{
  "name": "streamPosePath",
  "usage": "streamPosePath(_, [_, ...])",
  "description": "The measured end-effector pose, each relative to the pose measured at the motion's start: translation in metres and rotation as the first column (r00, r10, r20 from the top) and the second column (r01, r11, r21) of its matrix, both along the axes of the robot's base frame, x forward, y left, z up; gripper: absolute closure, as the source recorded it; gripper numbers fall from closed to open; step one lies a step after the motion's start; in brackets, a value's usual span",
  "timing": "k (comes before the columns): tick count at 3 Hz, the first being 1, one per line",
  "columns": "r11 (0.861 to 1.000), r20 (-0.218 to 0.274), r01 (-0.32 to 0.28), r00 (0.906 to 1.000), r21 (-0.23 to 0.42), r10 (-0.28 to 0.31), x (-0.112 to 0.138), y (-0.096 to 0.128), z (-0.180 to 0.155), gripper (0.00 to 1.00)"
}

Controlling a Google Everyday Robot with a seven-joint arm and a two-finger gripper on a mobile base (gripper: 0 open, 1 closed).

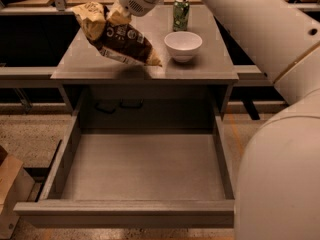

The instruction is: Pick brown chip bag from top drawer and place on counter

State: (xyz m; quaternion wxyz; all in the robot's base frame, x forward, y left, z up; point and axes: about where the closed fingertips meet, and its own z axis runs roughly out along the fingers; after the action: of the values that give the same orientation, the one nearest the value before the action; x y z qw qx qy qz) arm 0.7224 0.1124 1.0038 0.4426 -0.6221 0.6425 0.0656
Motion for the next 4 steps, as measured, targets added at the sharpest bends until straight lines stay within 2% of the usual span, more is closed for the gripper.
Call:
streamPosePath(1, [0.999,0.033,0.051,0.9981,0.013,-0.052,0.027,0.006,-0.034,0.84])
streamPosePath(2, [0.995,0.061,0.102,0.9929,0.006,-0.102,0.061,0.006,-0.065,0.61])
streamPosePath(4, [0.995,0.058,0.097,0.9936,0.005,-0.097,0.061,0.01,-0.069,0.15])
